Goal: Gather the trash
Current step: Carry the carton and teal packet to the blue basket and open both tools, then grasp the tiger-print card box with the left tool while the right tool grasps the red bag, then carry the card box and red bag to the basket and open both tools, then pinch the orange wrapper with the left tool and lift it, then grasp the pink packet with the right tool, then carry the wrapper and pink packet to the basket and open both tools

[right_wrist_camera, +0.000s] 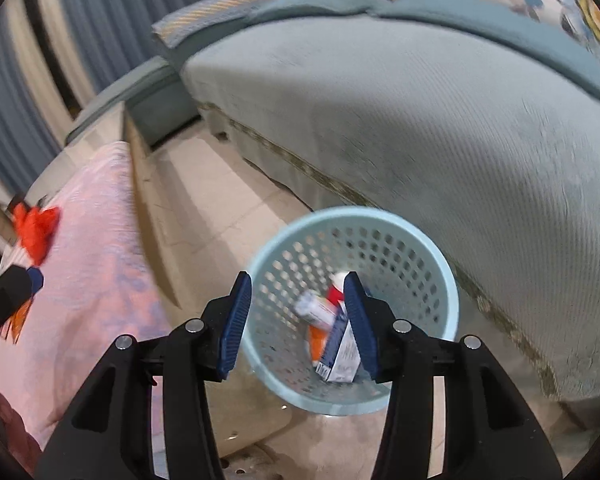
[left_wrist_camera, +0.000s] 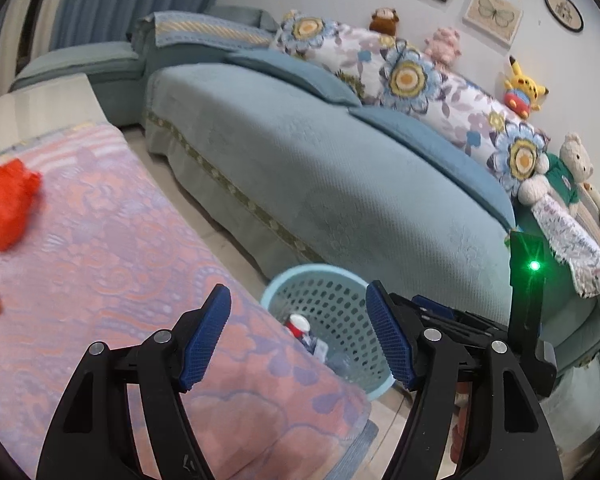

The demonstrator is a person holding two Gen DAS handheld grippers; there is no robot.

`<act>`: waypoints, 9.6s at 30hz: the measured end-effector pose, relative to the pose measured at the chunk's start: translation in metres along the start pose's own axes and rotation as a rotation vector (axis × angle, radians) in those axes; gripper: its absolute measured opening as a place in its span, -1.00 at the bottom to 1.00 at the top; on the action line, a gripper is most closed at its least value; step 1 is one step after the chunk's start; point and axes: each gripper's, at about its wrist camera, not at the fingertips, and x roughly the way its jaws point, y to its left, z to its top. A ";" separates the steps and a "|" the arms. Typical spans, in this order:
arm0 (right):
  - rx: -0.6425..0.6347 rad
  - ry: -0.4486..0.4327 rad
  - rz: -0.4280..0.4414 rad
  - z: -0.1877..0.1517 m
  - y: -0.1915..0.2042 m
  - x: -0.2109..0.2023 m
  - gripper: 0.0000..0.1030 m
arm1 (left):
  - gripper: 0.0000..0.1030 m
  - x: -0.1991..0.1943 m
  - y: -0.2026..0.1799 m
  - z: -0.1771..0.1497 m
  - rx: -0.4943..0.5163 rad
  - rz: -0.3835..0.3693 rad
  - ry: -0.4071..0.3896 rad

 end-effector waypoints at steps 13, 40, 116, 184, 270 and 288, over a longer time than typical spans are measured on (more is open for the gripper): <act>-0.297 -0.198 0.253 0.003 0.159 -0.069 -0.14 | 0.44 -0.160 0.107 0.004 -0.165 0.266 -0.240; -0.560 -0.096 0.409 0.018 0.356 0.057 0.35 | 0.45 -0.145 0.313 -0.027 -0.526 0.787 -0.049; -0.377 -0.136 0.479 -0.015 0.202 -0.031 -0.42 | 0.11 -0.159 0.186 -0.041 -0.245 0.496 -0.119; -0.382 -0.102 0.379 0.005 0.208 0.002 -0.03 | 0.43 -0.099 0.152 -0.005 -0.229 0.468 -0.025; -0.392 0.141 0.340 0.047 0.422 0.163 -0.34 | -1.00 -0.113 0.263 -0.018 -0.398 0.388 -0.196; -0.371 -0.074 0.271 0.014 0.228 -0.011 -0.35 | -1.00 -0.101 0.091 0.009 -0.106 0.253 -0.146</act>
